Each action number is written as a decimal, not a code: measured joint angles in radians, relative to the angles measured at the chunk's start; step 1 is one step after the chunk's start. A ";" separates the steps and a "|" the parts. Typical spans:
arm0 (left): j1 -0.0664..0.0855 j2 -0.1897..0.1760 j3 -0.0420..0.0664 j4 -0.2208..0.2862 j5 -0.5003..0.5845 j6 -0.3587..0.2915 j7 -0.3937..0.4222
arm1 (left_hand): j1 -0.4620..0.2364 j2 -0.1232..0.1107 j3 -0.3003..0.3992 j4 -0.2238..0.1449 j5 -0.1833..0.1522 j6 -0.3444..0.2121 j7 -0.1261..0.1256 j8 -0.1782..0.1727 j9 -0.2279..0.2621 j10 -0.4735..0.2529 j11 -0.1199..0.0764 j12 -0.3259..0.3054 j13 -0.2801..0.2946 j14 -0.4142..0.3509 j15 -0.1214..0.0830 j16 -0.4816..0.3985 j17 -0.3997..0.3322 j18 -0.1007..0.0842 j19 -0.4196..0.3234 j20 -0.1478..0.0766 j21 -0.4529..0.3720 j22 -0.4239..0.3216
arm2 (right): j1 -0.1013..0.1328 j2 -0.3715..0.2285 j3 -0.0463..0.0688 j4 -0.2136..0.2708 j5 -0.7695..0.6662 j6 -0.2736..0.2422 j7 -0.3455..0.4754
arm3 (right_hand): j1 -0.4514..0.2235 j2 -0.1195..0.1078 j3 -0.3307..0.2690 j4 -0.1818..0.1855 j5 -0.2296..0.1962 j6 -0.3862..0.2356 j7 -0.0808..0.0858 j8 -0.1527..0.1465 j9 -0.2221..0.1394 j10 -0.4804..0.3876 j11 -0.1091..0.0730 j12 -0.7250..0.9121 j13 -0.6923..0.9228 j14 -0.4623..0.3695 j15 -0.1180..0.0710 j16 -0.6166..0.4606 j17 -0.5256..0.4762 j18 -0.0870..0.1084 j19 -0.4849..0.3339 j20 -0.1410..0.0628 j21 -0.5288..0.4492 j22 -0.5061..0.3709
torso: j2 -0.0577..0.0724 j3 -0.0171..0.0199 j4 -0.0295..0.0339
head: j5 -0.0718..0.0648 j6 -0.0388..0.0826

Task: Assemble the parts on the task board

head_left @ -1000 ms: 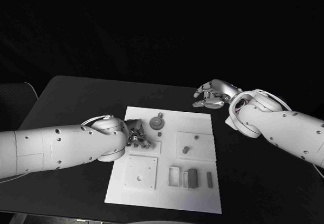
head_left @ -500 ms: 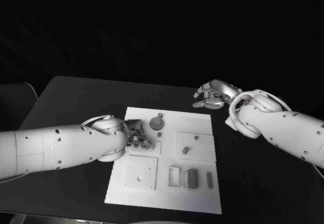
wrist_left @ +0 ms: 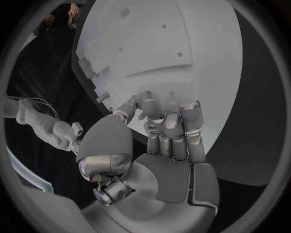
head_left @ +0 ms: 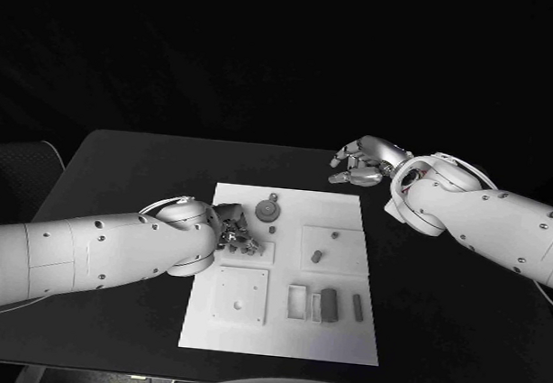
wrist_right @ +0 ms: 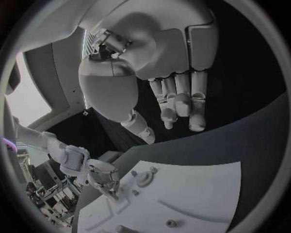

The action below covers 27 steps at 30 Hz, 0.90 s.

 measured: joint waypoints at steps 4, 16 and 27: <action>0.000 0.000 0.000 0.000 -0.003 -0.001 0.001 | 0.000 0.000 0.000 0.000 0.000 0.000 0.000 0.000 0.000 0.000 0.000 0.000 -0.001 0.001 0.002 0.000 0.000 0.000 0.000 0.000 0.000 0.000 | 0.000 0.000 0.000 0.000 0.000 0.000 0.000 | 0.000 0.000 0.002 0.002 0.000 0.000 0.000 0.000 0.000 0.001 -0.001 0.000 0.000 0.000 0.000 0.000 0.000 0.000 0.000 0.000 0.000 0.000 | 0.000 0.0000 0.0000 | 0.000 0.000; 0.000 -0.001 0.000 -0.001 -0.035 -0.004 0.005 | 0.000 0.000 -0.002 -0.002 -0.004 0.000 0.000 0.000 0.000 0.000 0.000 0.000 -0.002 0.003 0.003 0.000 0.000 0.000 0.004 0.004 0.000 0.000 | 0.000 0.000 0.000 0.000 0.000 0.000 0.000 | 0.000 0.000 0.002 0.002 0.000 0.000 0.000 0.000 0.000 -0.002 0.003 0.004 -0.001 0.000 0.000 0.000 0.000 0.000 0.000 0.000 0.000 0.000 | 0.000 0.0000 0.0000 | 0.001 0.000; -0.001 -0.004 0.000 0.000 -0.050 -0.004 0.006 | 0.000 0.000 -0.003 -0.004 -0.004 0.000 0.000 0.000 0.000 0.000 0.000 0.000 -0.002 0.005 0.004 0.000 0.000 -0.001 0.004 0.004 0.000 0.000 | 0.000 0.000 0.000 0.000 0.000 0.000 0.000 | 0.000 0.000 0.002 0.002 0.000 0.000 0.000 0.000 0.000 -0.002 0.002 0.004 -0.002 -0.002 0.002 0.000 0.000 0.000 0.000 0.000 0.000 0.000 | 0.000 -0.0001 -0.0002 | 0.002 0.001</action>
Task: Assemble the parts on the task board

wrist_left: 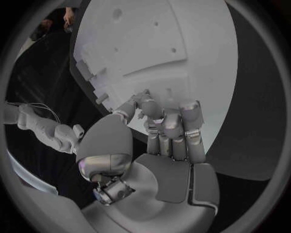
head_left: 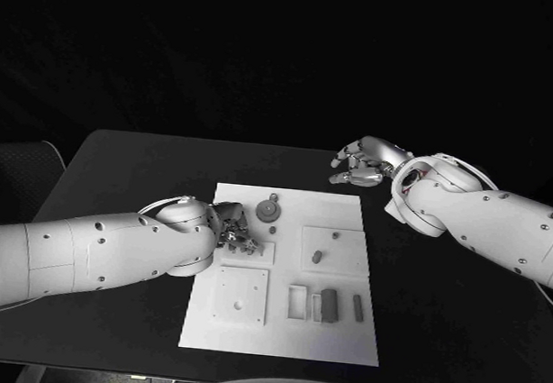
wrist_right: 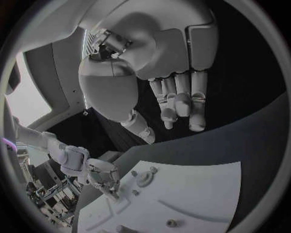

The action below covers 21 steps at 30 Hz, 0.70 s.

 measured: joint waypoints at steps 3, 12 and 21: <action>0.000 0.000 0.000 0.000 -0.001 0.001 0.000 | 0.000 0.000 0.000 0.000 0.000 0.000 0.000 0.000 0.000 0.000 0.000 0.000 0.000 -0.002 -0.002 0.000 0.000 0.000 0.000 0.000 0.000 0.000 | 0.000 0.000 0.000 0.000 0.000 0.000 0.000 | 0.000 0.000 0.000 0.000 0.000 0.000 0.000 0.000 0.000 0.000 0.000 0.000 0.000 0.000 0.000 0.000 0.000 0.000 0.000 0.000 0.000 0.000 | 0.000 0.0001 0.0000 | 0.000 0.000; 0.001 0.001 0.000 -0.001 0.002 0.006 0.000 | 0.000 0.000 0.000 0.000 -0.004 0.000 0.000 0.001 0.002 0.000 0.000 0.000 0.000 -0.002 -0.002 0.000 0.000 -0.003 0.000 0.000 0.000 0.000 | 0.000 0.000 0.000 0.000 0.000 0.000 0.000 | 0.000 0.000 0.000 0.000 0.000 0.000 0.000 0.000 0.000 0.000 0.000 0.000 -0.001 0.000 0.000 0.000 0.000 0.000 -0.002 0.002 0.000 0.000 | 0.000 0.0004 -0.0001 | 0.000 -0.002; 0.001 0.000 0.001 -0.001 0.004 0.010 -0.001 | 0.000 0.000 -0.003 -0.003 0.000 0.000 0.000 0.001 0.002 0.000 0.000 0.000 -0.001 -0.002 -0.002 0.000 0.000 -0.007 0.000 0.000 0.000 0.000 | 0.000 0.000 0.000 0.000 0.000 0.000 0.000 | 0.000 0.000 0.000 0.000 0.000 0.000 0.000 0.000 0.000 0.000 0.000 0.000 -0.001 0.001 -0.001 0.000 0.000 0.000 -0.002 0.002 0.000 0.000 | 0.000 0.0006 -0.0001 | 0.000 -0.003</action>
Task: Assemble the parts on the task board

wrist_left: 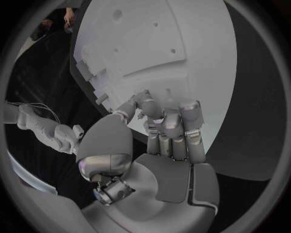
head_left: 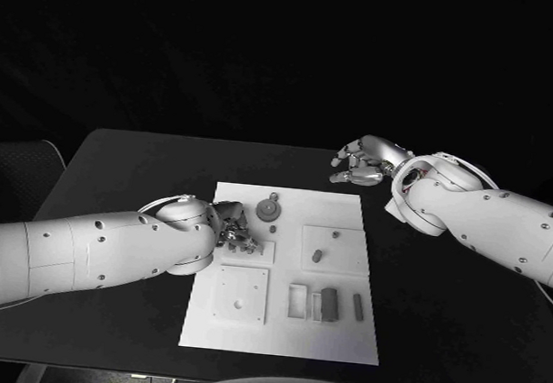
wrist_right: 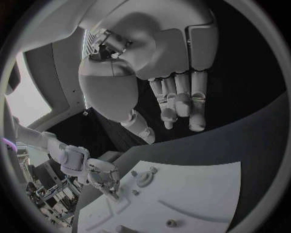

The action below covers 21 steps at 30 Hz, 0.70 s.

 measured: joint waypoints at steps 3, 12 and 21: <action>0.000 0.000 0.000 0.000 0.002 0.003 0.000 | 0.000 0.000 0.000 0.000 0.000 0.000 0.000 0.000 0.000 0.000 0.000 0.000 0.000 0.000 0.000 0.000 0.000 0.000 0.000 0.000 0.000 0.000 | 0.000 0.000 0.000 0.000 0.000 0.000 0.000 | 0.000 0.000 0.000 0.000 0.000 0.000 0.000 0.000 -0.001 0.000 0.000 0.000 0.000 0.000 0.000 0.000 0.000 0.000 0.000 0.000 0.000 0.000 | 0.000 0.0000 0.0000 | 0.000 -0.001; -0.002 -0.003 -0.001 -0.002 0.006 0.010 -0.003 | -0.001 0.001 0.000 0.000 0.000 0.000 0.000 -0.001 -0.001 0.001 0.001 0.000 0.000 0.000 0.000 0.000 0.000 -0.001 0.000 0.000 0.000 0.000 | 0.000 -0.001 0.000 0.000 0.000 0.000 0.000 | 0.000 0.000 0.000 0.000 0.000 0.000 0.000 0.000 -0.001 0.000 0.000 0.000 -0.001 0.000 0.000 0.000 0.000 0.000 0.000 0.000 0.000 0.000 | 0.000 -0.0003 0.0003 | 0.000 -0.001; -0.001 -0.001 -0.001 -0.005 0.011 0.011 -0.004 | -0.001 0.001 0.000 0.000 0.000 0.000 0.000 -0.001 -0.001 0.001 0.001 0.000 -0.001 0.000 0.000 0.000 0.000 -0.002 0.000 0.000 0.000 0.000 | 0.000 -0.001 0.000 0.000 0.000 0.000 0.000 | 0.000 0.000 0.000 0.000 0.000 0.001 -0.001 0.000 -0.001 0.002 -0.002 0.000 -0.001 0.000 0.000 0.000 0.000 0.000 0.000 0.000 0.000 0.000 | 0.000 -0.0005 0.0005 | 0.000 -0.001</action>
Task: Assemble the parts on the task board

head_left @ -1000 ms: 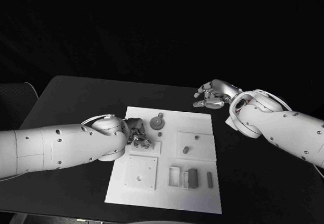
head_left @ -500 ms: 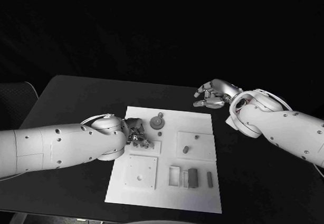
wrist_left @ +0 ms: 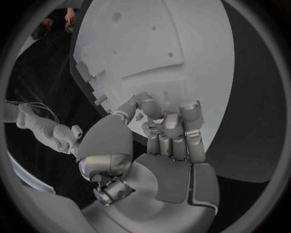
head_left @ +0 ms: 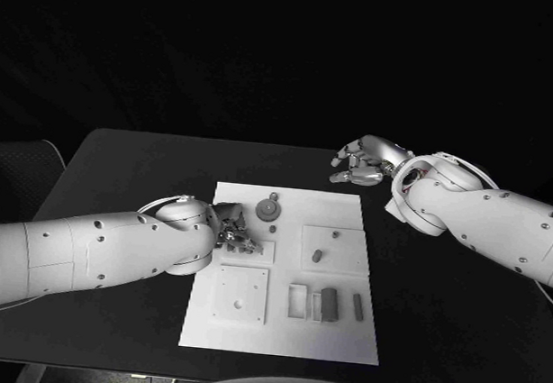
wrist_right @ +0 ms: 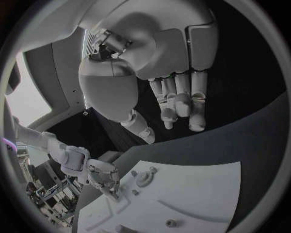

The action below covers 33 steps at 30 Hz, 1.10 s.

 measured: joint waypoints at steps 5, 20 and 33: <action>0.000 0.001 0.000 -0.002 0.006 0.000 0.000 | 0.000 0.000 -0.003 -0.003 0.000 0.000 0.000 0.000 0.000 0.000 0.000 0.000 -0.001 0.000 0.000 0.000 0.000 -0.001 0.000 0.000 0.000 0.000 | 0.000 0.000 0.000 0.000 0.000 0.000 0.000 | 0.000 0.000 0.000 0.000 0.000 0.000 0.000 0.000 0.000 0.000 0.000 0.000 0.000 -0.001 0.001 0.000 0.000 0.000 -0.001 0.001 0.000 0.000 | 0.000 -0.0001 0.0000 | 0.000 0.000; -0.001 -0.001 -0.001 -0.008 0.024 -0.002 0.000 | -0.104 -0.050 -0.016 -0.011 0.001 0.005 0.003 0.000 0.013 -0.004 -0.004 0.000 -0.001 -0.003 -0.004 0.000 0.000 0.015 0.000 0.000 0.000 0.001 | 0.000 -0.001 0.000 0.000 0.000 0.000 0.000 | 0.000 0.000 0.000 0.000 0.000 0.002 -0.002 0.000 0.000 0.000 0.000 0.000 -0.001 -0.002 0.002 0.000 0.000 0.000 0.000 -0.005 0.000 0.000 | 0.000 0.0005 -0.0005 | -0.001 0.002; -0.001 -0.002 -0.001 -0.010 0.030 -0.011 -0.001 | -0.152 -0.078 -0.045 0.014 0.001 0.002 -0.002 0.000 0.019 -0.006 -0.006 0.000 -0.001 -0.007 -0.006 0.000 0.000 0.016 -0.004 -0.004 -0.004 0.001 | 0.000 -0.001 0.000 0.000 0.000 0.000 0.000 | 0.000 0.000 0.000 0.000 0.000 0.000 0.000 0.000 0.000 -0.002 0.002 0.000 -0.001 0.000 0.000 0.000 0.000 0.000 0.000 -0.004 0.000 0.000 | 0.000 0.0000 -0.0005 | -0.002 0.001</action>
